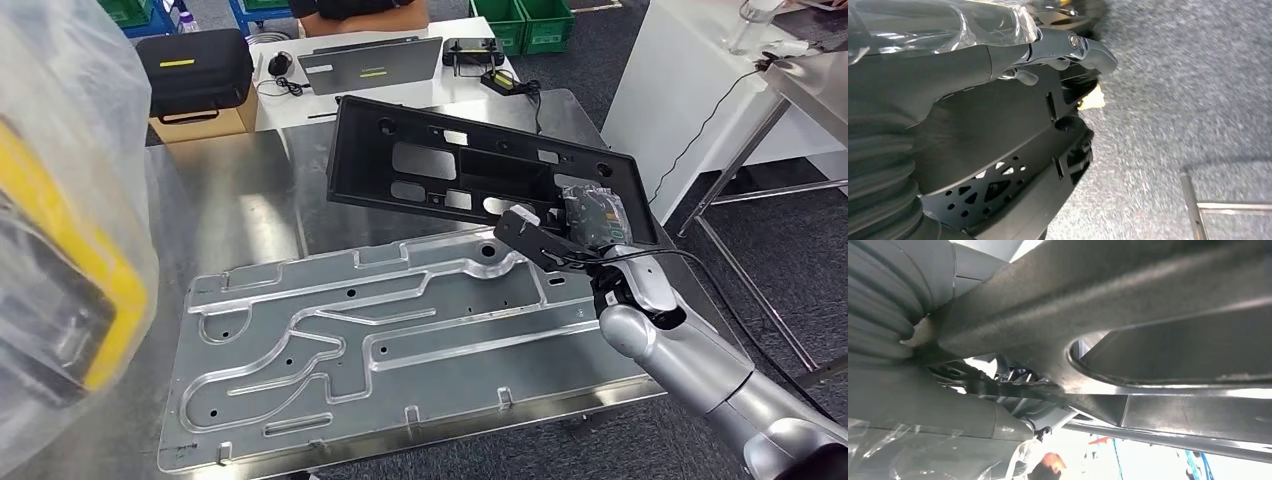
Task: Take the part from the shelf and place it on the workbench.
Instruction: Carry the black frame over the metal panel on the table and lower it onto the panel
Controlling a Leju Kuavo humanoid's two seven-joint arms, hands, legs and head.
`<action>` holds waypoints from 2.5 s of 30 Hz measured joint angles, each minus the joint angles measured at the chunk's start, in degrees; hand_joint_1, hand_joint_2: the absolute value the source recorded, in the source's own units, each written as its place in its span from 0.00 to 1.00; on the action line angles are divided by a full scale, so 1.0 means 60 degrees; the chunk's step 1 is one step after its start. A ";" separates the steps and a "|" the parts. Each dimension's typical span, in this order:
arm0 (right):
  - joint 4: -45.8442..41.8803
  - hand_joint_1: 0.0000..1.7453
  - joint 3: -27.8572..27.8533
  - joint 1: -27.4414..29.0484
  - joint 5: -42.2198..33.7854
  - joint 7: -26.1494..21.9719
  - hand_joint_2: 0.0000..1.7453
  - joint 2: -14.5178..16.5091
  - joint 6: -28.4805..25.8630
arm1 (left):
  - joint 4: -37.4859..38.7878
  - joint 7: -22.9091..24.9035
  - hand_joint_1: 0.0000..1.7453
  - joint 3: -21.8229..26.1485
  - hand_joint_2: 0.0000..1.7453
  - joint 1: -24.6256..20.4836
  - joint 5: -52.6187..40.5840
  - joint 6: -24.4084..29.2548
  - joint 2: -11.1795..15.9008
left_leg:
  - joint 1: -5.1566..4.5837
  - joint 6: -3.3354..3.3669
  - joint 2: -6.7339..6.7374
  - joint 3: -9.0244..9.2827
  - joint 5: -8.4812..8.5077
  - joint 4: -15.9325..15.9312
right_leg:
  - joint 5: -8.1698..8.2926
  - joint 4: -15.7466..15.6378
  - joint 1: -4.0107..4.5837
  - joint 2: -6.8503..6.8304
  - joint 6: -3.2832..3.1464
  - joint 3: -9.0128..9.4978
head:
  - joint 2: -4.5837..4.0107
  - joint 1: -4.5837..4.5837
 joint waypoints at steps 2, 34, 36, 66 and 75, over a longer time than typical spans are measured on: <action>-0.0069 1.00 -0.0005 0.0012 0.0052 0.0065 1.00 -0.0047 0.0004 | 0.0012 -0.0242 0.00 -0.0001 1.00 0.0013 -0.0039 0.0166 0.0001 | -0.0132 0.0269 0.0011 0.0292 0.0410 -0.0791 | -0.0078 -0.0038 0.0023 0.0018 0.0029 0.0084 | 0.0002 0.0033; -0.0246 0.75 0.0939 0.0369 0.0886 -0.1493 0.75 0.0649 0.1486 | 0.0020 -0.0833 0.00 -0.0190 1.00 -0.0127 0.0010 0.0447 -0.0151 | -0.0082 -0.0078 -0.0039 0.0506 0.0232 -0.1277 | -0.0062 -0.0076 0.0042 -0.0055 0.0081 0.0042 | 0.0000 0.0031; -0.0193 0.25 0.1007 0.0369 0.0886 -0.1494 0.25 0.0674 0.1486 | 0.0020 -0.0857 0.00 -0.0158 1.00 -0.0125 0.0099 0.0446 -0.0159 | -0.0082 -0.0078 -0.0039 0.0506 0.0232 -0.1277 | -0.0063 -0.0076 0.0041 -0.0055 0.0080 0.0042 | 0.0000 0.0030; 0.0264 0.00 0.0699 0.0357 -0.0831 -0.1698 0.00 0.0747 0.0564 | 0.0020 -0.0316 0.00 0.0295 0.00 -0.0008 0.0656 -0.0343 -0.0158 | -0.0081 -0.0078 -0.0035 0.0540 0.0232 -0.1276 | -0.0062 -0.0076 0.0041 -0.0052 0.0080 0.0072 | 0.0000 0.0032; -0.0070 0.00 0.0342 0.0379 0.0722 -0.0019 0.00 0.0426 0.0752 | 0.0020 -0.0415 0.00 0.0361 0.00 0.0012 0.0871 -0.0269 -0.0149 | -0.0082 -0.0078 -0.0039 0.0549 0.0232 -0.1276 | -0.0062 -0.0077 0.0039 -0.0053 0.0080 0.0084 | 0.0000 0.0032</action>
